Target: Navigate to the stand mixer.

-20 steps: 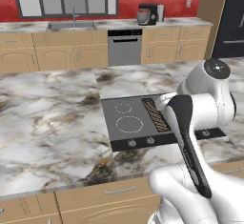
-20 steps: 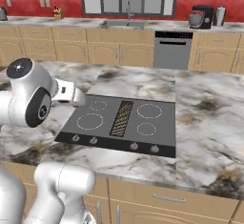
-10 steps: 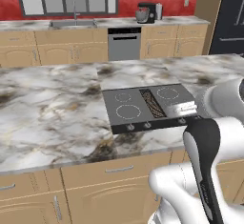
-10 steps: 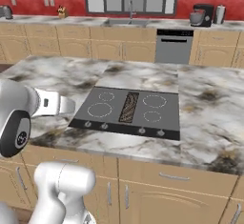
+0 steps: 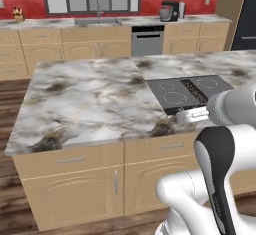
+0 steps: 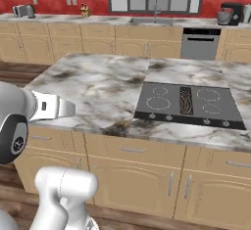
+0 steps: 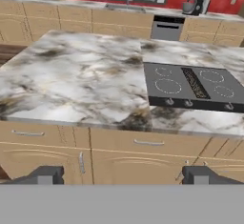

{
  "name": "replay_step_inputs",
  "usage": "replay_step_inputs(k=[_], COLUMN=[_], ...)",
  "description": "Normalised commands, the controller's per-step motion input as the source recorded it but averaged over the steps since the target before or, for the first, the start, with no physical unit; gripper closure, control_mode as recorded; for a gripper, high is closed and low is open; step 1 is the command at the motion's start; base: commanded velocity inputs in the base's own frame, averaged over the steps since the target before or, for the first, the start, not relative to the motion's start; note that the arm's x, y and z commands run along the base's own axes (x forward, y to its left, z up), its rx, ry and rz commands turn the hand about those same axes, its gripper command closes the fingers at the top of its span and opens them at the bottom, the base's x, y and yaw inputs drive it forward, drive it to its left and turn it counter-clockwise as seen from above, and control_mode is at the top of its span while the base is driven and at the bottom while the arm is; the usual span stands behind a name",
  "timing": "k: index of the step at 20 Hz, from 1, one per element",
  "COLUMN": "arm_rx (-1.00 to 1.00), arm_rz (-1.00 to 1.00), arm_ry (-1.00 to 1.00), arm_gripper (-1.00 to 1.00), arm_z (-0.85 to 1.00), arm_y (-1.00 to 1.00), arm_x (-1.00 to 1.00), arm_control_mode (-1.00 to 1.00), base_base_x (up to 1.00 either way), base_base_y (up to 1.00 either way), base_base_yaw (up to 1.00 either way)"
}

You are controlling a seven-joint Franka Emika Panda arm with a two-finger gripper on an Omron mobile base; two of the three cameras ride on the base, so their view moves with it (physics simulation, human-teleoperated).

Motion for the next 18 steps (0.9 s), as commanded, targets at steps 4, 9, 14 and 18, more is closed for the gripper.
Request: replay_step_inputs(k=[4, 9, 14, 18], arm_rx=[0.00, 0.00, 0.00, 0.00], arm_rz=[0.00, 0.00, 0.00, 0.00], arm_ry=[0.00, 0.00, 0.00, 0.00], arm_gripper=[-1.00, -1.00, -1.00, -1.00], arm_z=[0.00, 0.00, 0.00, 0.00], arm_y=[0.00, 0.00, 0.00, 0.00], arm_x=[0.00, 0.00, 0.00, 0.00], arm_control_mode=[1.00, 1.00, 1.00, 1.00], base_base_x=[-0.19, -0.12, 0.00, 0.00], base_base_y=[1.00, 1.00, 1.00, 1.00], base_base_yaw=[0.00, 0.00, -0.03, -0.04])
